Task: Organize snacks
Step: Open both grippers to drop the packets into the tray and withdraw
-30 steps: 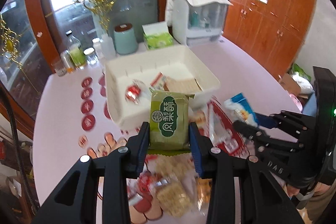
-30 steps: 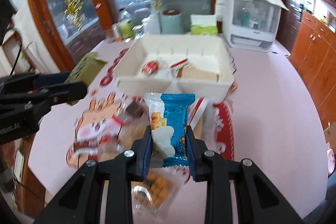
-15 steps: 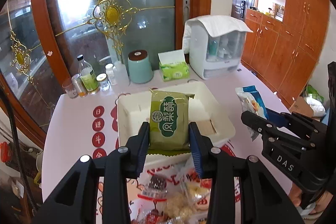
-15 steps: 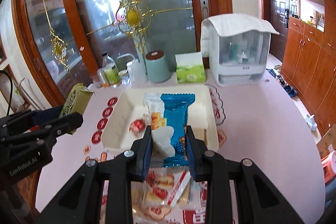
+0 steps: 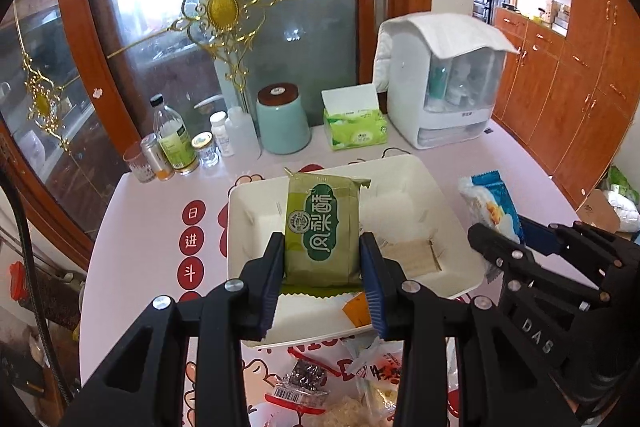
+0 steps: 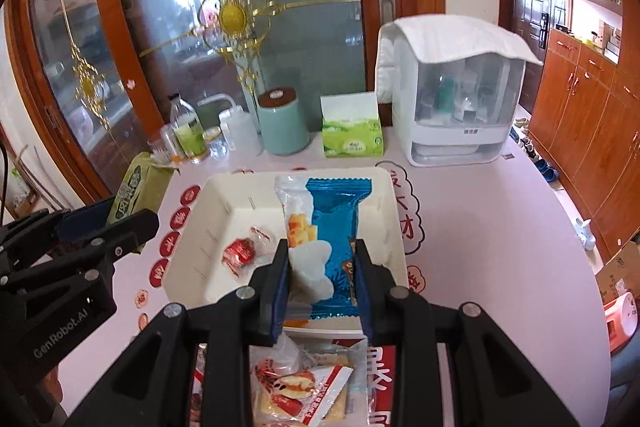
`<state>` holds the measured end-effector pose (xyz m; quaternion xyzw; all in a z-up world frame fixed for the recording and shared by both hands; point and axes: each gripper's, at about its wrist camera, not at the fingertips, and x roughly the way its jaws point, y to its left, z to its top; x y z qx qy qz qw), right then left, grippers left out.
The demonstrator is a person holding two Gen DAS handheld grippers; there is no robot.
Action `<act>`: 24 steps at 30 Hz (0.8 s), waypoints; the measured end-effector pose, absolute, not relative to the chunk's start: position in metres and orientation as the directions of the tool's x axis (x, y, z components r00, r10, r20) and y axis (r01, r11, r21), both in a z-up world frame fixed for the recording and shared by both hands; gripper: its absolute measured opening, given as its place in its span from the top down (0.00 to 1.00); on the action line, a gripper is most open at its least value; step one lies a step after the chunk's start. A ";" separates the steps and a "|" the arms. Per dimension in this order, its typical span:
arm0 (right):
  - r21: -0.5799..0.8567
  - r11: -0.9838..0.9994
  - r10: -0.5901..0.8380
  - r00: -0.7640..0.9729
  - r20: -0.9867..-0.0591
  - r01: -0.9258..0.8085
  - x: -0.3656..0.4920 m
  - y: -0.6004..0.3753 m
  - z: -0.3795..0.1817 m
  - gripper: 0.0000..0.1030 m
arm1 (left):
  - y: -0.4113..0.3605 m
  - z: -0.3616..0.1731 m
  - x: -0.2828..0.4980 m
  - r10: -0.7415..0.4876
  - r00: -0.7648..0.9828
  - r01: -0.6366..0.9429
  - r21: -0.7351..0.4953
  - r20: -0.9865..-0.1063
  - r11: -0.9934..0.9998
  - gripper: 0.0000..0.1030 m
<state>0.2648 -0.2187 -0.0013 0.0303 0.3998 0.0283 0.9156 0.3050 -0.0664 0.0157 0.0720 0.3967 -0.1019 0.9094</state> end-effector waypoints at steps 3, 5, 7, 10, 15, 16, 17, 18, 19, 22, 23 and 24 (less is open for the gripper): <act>0.063 0.997 0.070 0.657 -0.751 -0.034 0.270 -0.216 -0.013 0.71 | -0.066 0.008 0.311 -0.110 0.662 0.231 0.063 -0.741 0.971 0.65; 0.052 0.998 0.063 0.642 -0.764 -0.036 0.274 -0.214 -0.020 0.70 | -0.065 0.002 0.316 -0.097 0.654 0.226 0.072 -0.751 0.971 0.65; 0.050 0.998 0.067 0.622 -0.780 -0.045 0.277 -0.213 -0.027 0.70 | -0.064 -0.003 0.318 -0.089 0.646 0.224 0.077 -0.758 0.972 0.53; 0.063 0.997 0.076 0.590 -0.803 -0.043 0.281 -0.213 -0.037 0.66 | -0.059 -0.005 0.314 -0.034 0.673 0.180 0.119 -0.739 0.976 0.12; 0.085 0.996 0.082 0.593 -0.801 -0.022 0.276 -0.217 -0.040 0.52 | -0.050 -0.009 0.310 -0.008 0.669 0.157 0.131 -0.743 0.979 0.12; 0.088 0.996 0.082 0.595 -0.800 -0.019 0.275 -0.218 -0.039 0.52 | -0.048 -0.011 0.309 -0.009 0.665 0.156 0.127 -0.747 0.980 0.12; 0.091 0.996 0.084 0.596 -0.799 -0.018 0.274 -0.218 -0.038 0.51 | -0.047 -0.011 0.308 -0.008 0.663 0.154 0.125 -0.749 0.980 0.12; 0.095 0.995 0.087 0.597 -0.798 -0.017 0.273 -0.218 -0.037 0.51 | -0.046 -0.012 0.307 -0.005 0.661 0.151 0.127 -0.750 0.980 0.12; 0.096 0.995 0.087 0.599 -0.796 -0.017 0.272 -0.218 -0.036 0.51 | -0.045 -0.013 0.306 -0.002 0.661 0.150 0.129 -0.751 0.980 0.12; 0.093 0.996 0.084 0.602 -0.794 -0.016 0.268 -0.217 -0.034 0.51 | -0.042 -0.014 0.301 -0.002 0.653 0.144 0.121 -0.757 0.982 0.12; 0.091 0.996 0.082 0.603 -0.794 -0.016 0.266 -0.217 -0.034 0.51 | -0.041 -0.014 0.299 -0.005 0.652 0.142 0.116 -0.758 0.983 0.12; 0.090 0.996 0.082 0.603 -0.794 -0.017 0.264 -0.216 -0.034 0.51 | -0.040 -0.013 0.297 -0.009 0.652 0.142 0.110 -0.758 0.984 0.12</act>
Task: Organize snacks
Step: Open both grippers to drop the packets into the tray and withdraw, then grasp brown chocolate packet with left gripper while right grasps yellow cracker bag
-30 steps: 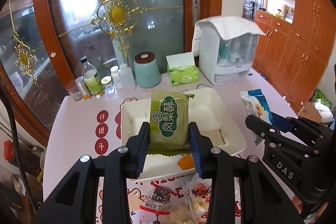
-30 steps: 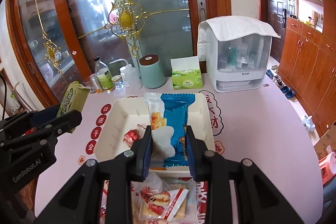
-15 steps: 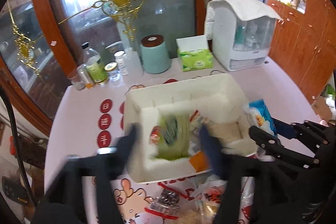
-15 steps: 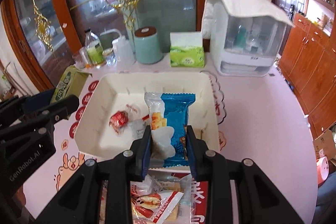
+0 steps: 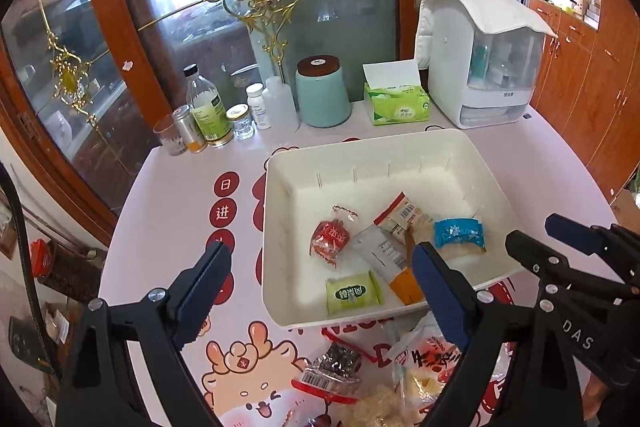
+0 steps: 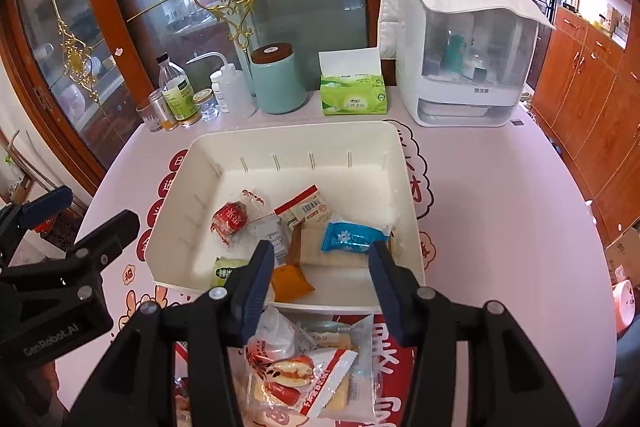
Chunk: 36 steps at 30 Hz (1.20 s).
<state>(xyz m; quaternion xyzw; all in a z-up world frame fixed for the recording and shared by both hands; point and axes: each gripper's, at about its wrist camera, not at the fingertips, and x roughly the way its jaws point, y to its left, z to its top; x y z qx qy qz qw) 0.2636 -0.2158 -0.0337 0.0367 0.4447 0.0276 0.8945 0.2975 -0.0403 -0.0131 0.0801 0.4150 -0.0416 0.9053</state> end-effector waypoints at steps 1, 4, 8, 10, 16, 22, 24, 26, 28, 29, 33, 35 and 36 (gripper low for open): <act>0.089 0.996 0.082 0.602 -0.794 -0.018 0.263 -0.215 -0.034 0.51 | -0.040 -0.013 0.296 -0.012 0.651 0.143 0.107 -0.759 0.984 0.12; 0.089 0.996 0.084 0.601 -0.795 -0.022 0.257 -0.212 -0.033 0.51 | -0.038 -0.011 0.291 -0.016 0.654 0.144 0.104 -0.757 0.984 0.12; 0.086 0.996 0.084 0.603 -0.793 -0.026 0.247 -0.207 -0.031 0.51 | -0.037 -0.008 0.282 -0.025 0.660 0.153 0.101 -0.751 0.983 0.12; 0.086 0.996 0.084 0.605 -0.791 -0.027 0.243 -0.205 -0.029 0.51 | -0.035 -0.007 0.276 -0.033 0.662 0.160 0.098 -0.749 0.982 0.12; 0.087 0.996 0.084 0.609 -0.789 -0.025 0.229 -0.201 -0.024 0.51 | -0.031 -0.002 0.258 -0.058 0.667 0.178 0.083 -0.743 0.980 0.12; 0.086 0.996 0.079 0.611 -0.788 -0.018 0.210 -0.195 -0.021 0.51 | -0.021 0.001 0.242 -0.086 0.667 0.190 0.058 -0.740 0.980 0.12; 0.087 0.996 0.076 0.610 -0.789 -0.010 0.203 -0.193 -0.021 0.51 | -0.017 0.002 0.237 -0.092 0.667 0.193 0.052 -0.739 0.980 0.12; 0.090 0.996 0.075 0.609 -0.789 -0.005 0.196 -0.193 -0.021 0.51 | -0.013 0.002 0.232 -0.100 0.668 0.196 0.045 -0.738 0.980 0.12; 0.093 0.996 0.074 0.607 -0.791 0.000 0.190 -0.193 -0.021 0.51 | -0.008 0.002 0.226 -0.105 0.668 0.199 0.040 -0.737 0.979 0.12; 0.093 0.996 0.072 0.607 -0.792 0.004 0.186 -0.192 -0.022 0.51 | -0.007 0.001 0.223 -0.107 0.668 0.200 0.040 -0.737 0.979 0.12; 0.089 0.996 0.063 0.603 -0.795 0.012 0.175 -0.189 -0.022 0.51 | -0.001 -0.001 0.212 -0.113 0.669 0.210 0.041 -0.734 0.977 0.12; 0.085 0.996 0.058 0.602 -0.797 0.017 0.168 -0.187 -0.023 0.51 | 0.002 -0.002 0.206 -0.116 0.671 0.217 0.044 -0.733 0.975 0.12; 0.085 0.996 0.057 0.601 -0.797 0.019 0.166 -0.187 -0.023 0.51 | 0.004 -0.003 0.203 -0.119 0.670 0.221 0.044 -0.733 0.974 0.12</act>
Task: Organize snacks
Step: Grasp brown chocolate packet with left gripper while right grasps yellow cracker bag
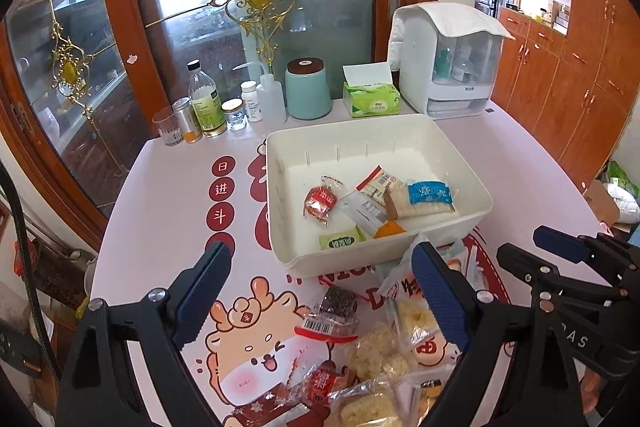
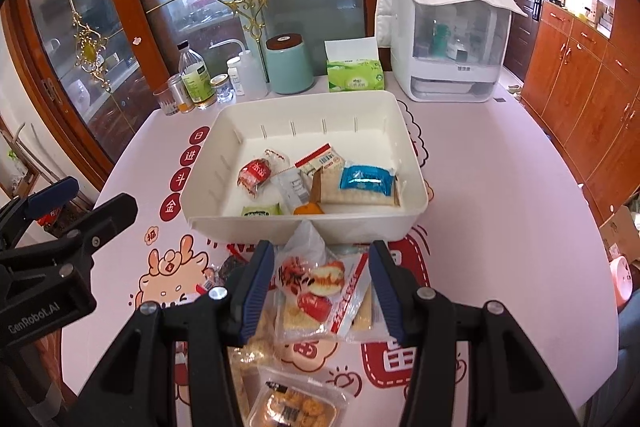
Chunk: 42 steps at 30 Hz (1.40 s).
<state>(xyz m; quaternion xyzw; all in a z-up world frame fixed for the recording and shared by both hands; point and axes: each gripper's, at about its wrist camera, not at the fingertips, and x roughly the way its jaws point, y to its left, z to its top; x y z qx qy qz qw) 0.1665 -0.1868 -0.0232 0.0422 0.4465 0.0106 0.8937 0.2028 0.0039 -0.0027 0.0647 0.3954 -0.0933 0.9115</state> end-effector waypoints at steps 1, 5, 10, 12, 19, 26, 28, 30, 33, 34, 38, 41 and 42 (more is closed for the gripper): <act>0.085 0.996 0.056 0.600 -0.798 0.020 0.164 -0.186 -0.024 0.51 | 0.005 -0.004 0.201 -0.119 0.669 0.223 0.045 -0.733 0.974 0.12; 0.082 0.996 0.050 0.593 -0.803 0.027 0.153 -0.187 -0.027 0.51 | 0.012 -0.011 0.190 -0.122 0.661 0.232 0.046 -0.740 0.972 0.12; 0.083 0.996 0.053 0.581 -0.812 0.026 0.133 -0.191 -0.034 0.51 | 0.022 -0.025 0.177 -0.115 0.642 0.243 0.059 -0.758 0.968 0.12; 0.094 0.995 0.067 0.580 -0.812 0.017 0.124 -0.194 -0.037 0.51 | 0.028 -0.030 0.172 -0.111 0.635 0.244 0.062 -0.765 0.968 0.12; 0.100 0.995 0.080 0.549 -0.832 0.006 0.105 -0.203 -0.052 0.51 | 0.049 -0.052 0.157 -0.085 0.609 0.240 0.081 -0.789 0.967 0.12; 0.153 0.987 0.118 0.449 -0.886 0.042 0.089 -0.207 -0.091 0.51 | 0.069 -0.094 0.144 -0.069 0.557 0.295 0.119 -0.828 0.948 0.12; 0.177 0.982 0.135 0.406 -0.904 0.068 0.085 -0.206 -0.106 0.51 | 0.073 -0.108 0.142 -0.071 0.526 0.323 0.122 -0.847 0.938 0.12; 0.207 0.974 0.159 0.373 -0.914 0.092 0.082 -0.206 -0.118 0.51 | 0.076 -0.124 0.140 -0.084 0.485 0.362 0.112 -0.871 0.925 0.12; 0.240 0.960 0.181 0.333 -0.925 0.144 0.080 -0.205 -0.135 0.51 | 0.079 -0.147 0.138 -0.082 0.433 0.416 0.118 -0.898 0.902 0.12; 0.256 0.953 0.195 0.322 -0.926 0.160 0.080 -0.205 -0.141 0.50 | 0.080 -0.155 0.138 -0.082 0.415 0.433 0.118 -0.906 0.894 0.12; 0.290 0.931 0.225 0.275 -0.935 0.221 0.076 -0.202 -0.162 0.40 | 0.084 -0.180 0.137 -0.069 0.356 0.474 0.117 -0.932 0.873 0.12; 0.293 0.921 0.228 0.255 -0.940 0.256 0.074 -0.199 -0.174 0.37 | 0.090 -0.197 0.139 -0.060 0.314 0.488 0.107 -0.947 0.866 0.12; 0.302 0.916 0.238 0.247 -0.939 0.266 0.074 -0.198 -0.178 0.33 | 0.092 -0.202 0.139 -0.054 0.303 0.490 0.107 -0.952 0.865 0.12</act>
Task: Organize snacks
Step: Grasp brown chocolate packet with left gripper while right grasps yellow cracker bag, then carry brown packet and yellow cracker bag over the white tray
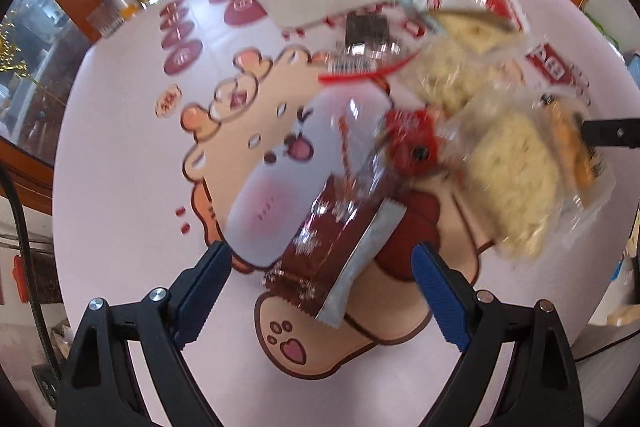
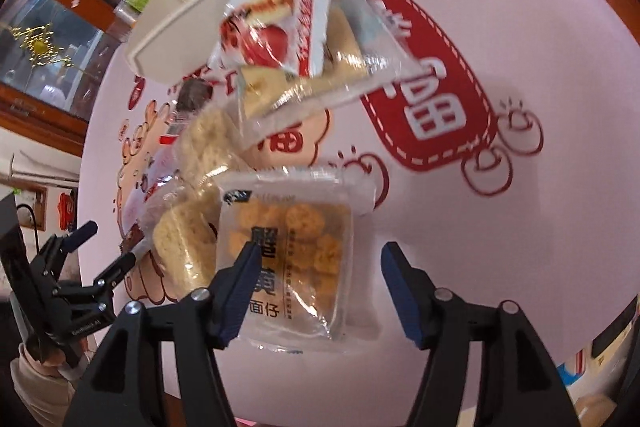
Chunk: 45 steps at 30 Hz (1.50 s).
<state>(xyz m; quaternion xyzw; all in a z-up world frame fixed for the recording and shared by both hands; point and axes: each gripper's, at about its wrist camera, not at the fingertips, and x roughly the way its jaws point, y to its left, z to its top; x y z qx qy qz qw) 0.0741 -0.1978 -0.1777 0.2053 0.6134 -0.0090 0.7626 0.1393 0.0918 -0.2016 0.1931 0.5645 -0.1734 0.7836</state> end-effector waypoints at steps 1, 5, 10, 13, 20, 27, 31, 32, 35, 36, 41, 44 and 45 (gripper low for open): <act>0.315 0.909 0.251 0.244 -0.937 0.272 0.075 -0.197 -0.180 0.30 | 0.094 -0.205 0.139 -0.049 0.296 0.490 0.108 -0.954 0.865 0.12; 0.332 0.905 0.268 0.246 -0.931 0.268 0.078 -0.184 -0.182 0.23 | 0.102 -0.216 0.143 -0.030 0.273 0.482 0.109 -0.961 0.870 0.15; 0.283 0.927 0.226 0.236 -0.945 0.247 0.084 -0.168 -0.186 0.18 | 0.112 -0.221 0.152 -0.053 0.245 0.446 0.065 -0.968 0.893 0.19; 0.265 0.930 0.213 0.214 -0.953 0.253 0.088 -0.165 -0.194 0.18 | 0.114 -0.221 0.154 -0.062 0.242 0.445 0.054 -0.968 0.894 0.22; 0.203 0.955 0.163 0.188 -0.969 0.219 0.090 -0.154 -0.200 0.16 | 0.110 -0.219 0.155 -0.114 0.214 0.468 -0.001 -0.970 0.884 0.48; 0.178 0.969 0.141 0.206 -0.968 0.172 0.089 -0.147 -0.200 0.22 | 0.095 -0.215 0.146 -0.094 0.257 0.488 0.045 -0.962 0.872 0.69; 0.163 0.976 0.128 0.224 -0.966 0.144 0.086 -0.142 -0.197 0.27 | 0.088 -0.211 0.133 -0.088 0.279 0.498 0.066 -0.956 0.865 0.71; 0.159 0.977 0.125 0.225 -0.966 0.140 0.085 -0.142 -0.196 0.28 | 0.086 -0.210 0.129 -0.091 0.281 0.501 0.066 -0.956 0.863 0.71; 0.158 0.978 0.125 0.224 -0.966 0.133 0.081 -0.144 -0.195 0.29 | 0.083 -0.207 0.119 -0.107 0.280 0.498 0.049 -0.954 0.866 0.71; 0.157 0.979 0.125 0.225 -0.966 0.131 0.079 -0.144 -0.195 0.29 | 0.083 -0.204 0.115 -0.117 0.280 0.496 0.039 -0.953 0.867 0.71; 0.151 0.980 0.117 0.240 -0.964 0.128 0.071 -0.153 -0.187 0.29 | 0.085 -0.186 0.094 -0.164 0.292 0.487 -0.002 -0.942 0.874 0.71; 0.143 0.981 0.106 0.262 -0.959 0.128 0.067 -0.159 -0.179 0.29 | 0.081 -0.164 0.083 -0.212 0.316 0.487 -0.034 -0.925 0.873 0.71; 0.139 0.982 0.100 0.271 -0.957 0.129 0.067 -0.160 -0.176 0.29 | 0.079 -0.157 0.080 -0.226 0.327 0.490 -0.041 -0.918 0.871 0.71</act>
